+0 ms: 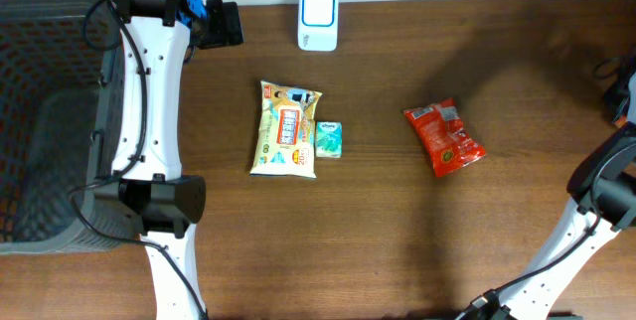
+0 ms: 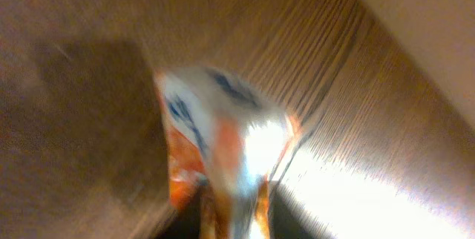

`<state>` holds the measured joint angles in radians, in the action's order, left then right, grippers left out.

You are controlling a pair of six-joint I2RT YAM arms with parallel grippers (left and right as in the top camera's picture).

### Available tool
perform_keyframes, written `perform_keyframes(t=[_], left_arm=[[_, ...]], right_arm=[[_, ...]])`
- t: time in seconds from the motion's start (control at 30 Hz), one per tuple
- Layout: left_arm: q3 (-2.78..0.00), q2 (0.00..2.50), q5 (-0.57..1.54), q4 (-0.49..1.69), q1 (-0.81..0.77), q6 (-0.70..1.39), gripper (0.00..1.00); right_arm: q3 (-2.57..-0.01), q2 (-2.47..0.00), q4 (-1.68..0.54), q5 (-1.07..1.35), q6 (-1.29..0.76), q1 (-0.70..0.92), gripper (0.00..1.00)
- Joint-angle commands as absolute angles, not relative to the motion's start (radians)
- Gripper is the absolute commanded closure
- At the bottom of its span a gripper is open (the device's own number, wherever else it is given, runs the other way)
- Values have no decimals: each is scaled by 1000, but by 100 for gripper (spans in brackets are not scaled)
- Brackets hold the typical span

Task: Scan the item barcode
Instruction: 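Carry the orange pack right and drop it at the table's right edge, then grasp the green Kleenex pack with the right gripper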

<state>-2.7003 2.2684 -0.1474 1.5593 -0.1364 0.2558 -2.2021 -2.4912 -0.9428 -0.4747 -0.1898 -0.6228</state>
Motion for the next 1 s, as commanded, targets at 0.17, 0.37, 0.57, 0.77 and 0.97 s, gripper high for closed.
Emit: perform_keyframes(t=[0.17, 0.37, 0.57, 0.77, 0.97], left_arm=[[-2697, 2267, -154, 1558, -136, 265, 1], [-2697, 2267, -154, 1558, -136, 265, 1], [-2697, 2267, -154, 1558, -136, 265, 1], [-2697, 2267, -154, 1558, -136, 265, 1], [-2697, 2267, -154, 1558, -136, 265, 1]], right_arm=[[-2518, -2223, -1244, -276, -200, -548, 1], [-2376, -2208, -1586, 512, 46, -115, 21], [-1842, -2214, -1206, 629, -43, 216, 68], [-1595, -2214, -815, 673, -219, 295, 67], [-1582, -2209, -856, 385, -297, 264, 75]])
